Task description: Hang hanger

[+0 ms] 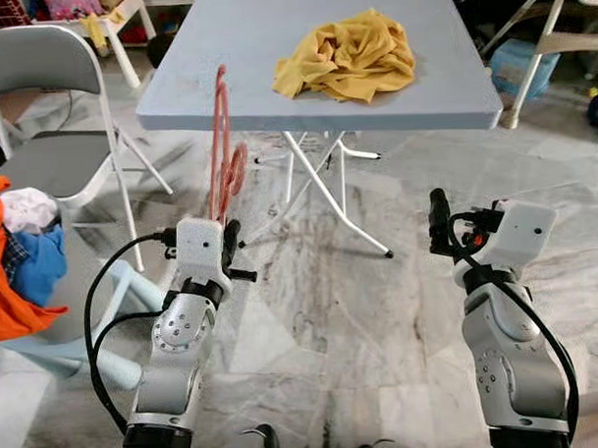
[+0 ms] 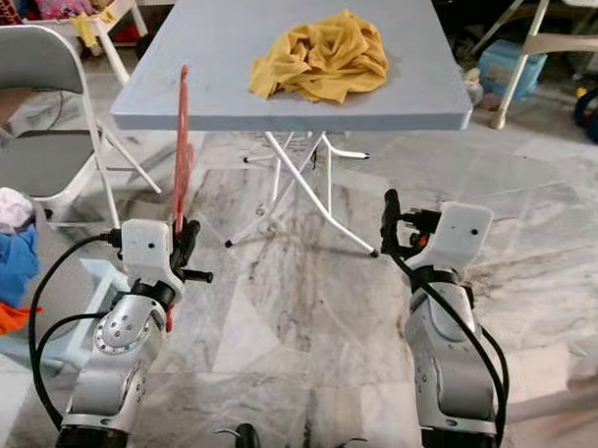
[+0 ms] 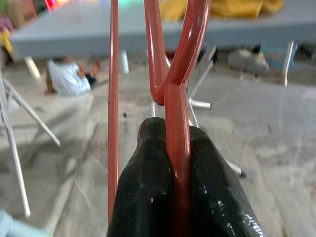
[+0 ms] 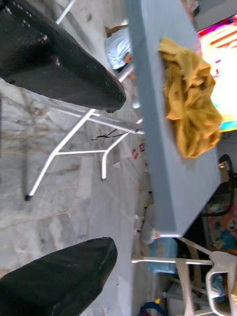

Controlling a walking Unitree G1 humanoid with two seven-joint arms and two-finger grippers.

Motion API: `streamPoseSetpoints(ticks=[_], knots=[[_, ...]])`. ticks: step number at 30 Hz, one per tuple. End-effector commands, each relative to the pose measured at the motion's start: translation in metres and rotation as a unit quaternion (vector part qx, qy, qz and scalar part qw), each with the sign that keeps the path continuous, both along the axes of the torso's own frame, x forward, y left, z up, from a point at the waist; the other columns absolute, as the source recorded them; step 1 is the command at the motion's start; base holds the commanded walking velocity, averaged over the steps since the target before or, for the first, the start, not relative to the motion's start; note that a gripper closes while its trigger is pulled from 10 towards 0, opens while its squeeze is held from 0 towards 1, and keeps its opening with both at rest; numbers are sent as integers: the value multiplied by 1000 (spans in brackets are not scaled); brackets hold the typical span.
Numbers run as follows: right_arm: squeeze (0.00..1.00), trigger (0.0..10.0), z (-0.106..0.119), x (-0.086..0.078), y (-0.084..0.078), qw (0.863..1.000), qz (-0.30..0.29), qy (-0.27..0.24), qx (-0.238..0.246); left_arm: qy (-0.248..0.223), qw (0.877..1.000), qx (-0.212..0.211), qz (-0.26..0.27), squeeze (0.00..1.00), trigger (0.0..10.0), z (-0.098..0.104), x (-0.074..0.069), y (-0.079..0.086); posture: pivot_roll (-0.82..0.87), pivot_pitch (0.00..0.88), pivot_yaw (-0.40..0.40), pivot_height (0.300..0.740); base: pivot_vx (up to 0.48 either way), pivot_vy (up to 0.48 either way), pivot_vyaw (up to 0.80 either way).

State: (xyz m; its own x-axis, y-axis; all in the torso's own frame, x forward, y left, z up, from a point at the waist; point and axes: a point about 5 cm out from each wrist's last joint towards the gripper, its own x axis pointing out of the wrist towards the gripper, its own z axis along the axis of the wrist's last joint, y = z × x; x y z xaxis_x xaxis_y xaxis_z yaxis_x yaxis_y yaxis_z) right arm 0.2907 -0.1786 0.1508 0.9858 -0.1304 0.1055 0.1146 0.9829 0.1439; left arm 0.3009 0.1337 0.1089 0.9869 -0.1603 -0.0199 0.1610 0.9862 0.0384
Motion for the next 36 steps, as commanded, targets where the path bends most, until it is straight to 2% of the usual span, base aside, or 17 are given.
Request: streamPoseSetpoints(ticks=[1, 3, 4, 5, 6, 8, 12, 13, 14, 16, 17, 20, 26, 33, 36], knots=[[0, 10000, -14, -1, -1, 1000, 3, 22, -5, 14, 1000, 16, -1, 0, 10000, -13, -2, 5, -49, 167, 24, 740, 0, 0, 0], [0, 10000, -18, -1, -2, 1000, 2, 28, -6, 20, 1000, 20, -3, 0, 10000, -18, -2, 6, -49, 167, 24, 740, 0, 0, 0], [0, 10000, -24, -1, -4, 999, 0, 37, -3, 32, 999, 22, -2, 0, 10000, -26, -3, 6, -49, 150, 17, 740, 0, 0, 0], [0, 10000, -35, 1, -9, 998, -7, 55, 0, 61, 998, 28, 4, 0, 10000, -44, -4, 10, -46, 123, 14, 740, 0, 0, 0], [0, 10000, -35, 1, -9, 998, -7, 55, 0, 61, 998, 28, 4, 0, 10000, -44, -4, 10, -46, 123, 14, 740, 0, 0, 0], [0, 10000, -46, 3, -14, 997, -15, 69, 7, 103, 994, 23, 10, 0, 10000, -64, -7, 14, -43, 98, 19, 740, 0, 0, 0], [0, 10000, -64, 5, -17, 994, -21, 104, 24, 146, 989, 28, 11, 0, 10000, -85, -13, 20, -39, 62, 30, 740, 0, 0, 0], [0, 10000, -88, 2, -16, 987, -15, 155, 32, 183, 982, 38, 17, 0, 10000, -100, -18, 26, -43, 47, 37, 740, 0, 0, 0], [0, 10000, -100, -2, -19, 983, -23, 176, 40, 199, 979, 47, 9, 0, 10000, -107, -22, 27, -43, 42, 39, 740, 0, 0, 0], [0, 10000, -107, -4, -21, 981, -30, 187, 46, 208, 977, 52, 3, 0, 10000, -110, -24, 27, -40, 33, 41, 740, 0, 0, 0], [0, 10000, -124, -12, -25, 974, -40, 214, 63, 222, 973, 69, -3, 0, 10000, -118, -27, 29, -39, 27, 43, 740, 0, 0, 0], [0, 10000, -141, -23, -33, 967, -55, 243, 49, 260, 962, 88, 2, 0, 10000, -132, -36, 36, -42, 8, 45, 740, 0, 0, 0], [0, 10000, -152, -30, -37, 963, -63, 258, 54, 304, 947, 101, 23, 0, 10000, -147, -50, 49, -62, 0, 42, 740, 0, 0, 0], [0, 10000, -161, -32, -37, 961, -69, 260, 59, 316, 941, 122, 16, 0, 10000, -154, -58, 51, -90, 0, 50, 740, 0, 0, 0], [0, 10000, -171, -45, -41, 954, -95, 273, 77, 320, 938, 128, 24, 0, 10000, -156, -61, 50, -108, 0, 68, 740, 0, 0, 0]])
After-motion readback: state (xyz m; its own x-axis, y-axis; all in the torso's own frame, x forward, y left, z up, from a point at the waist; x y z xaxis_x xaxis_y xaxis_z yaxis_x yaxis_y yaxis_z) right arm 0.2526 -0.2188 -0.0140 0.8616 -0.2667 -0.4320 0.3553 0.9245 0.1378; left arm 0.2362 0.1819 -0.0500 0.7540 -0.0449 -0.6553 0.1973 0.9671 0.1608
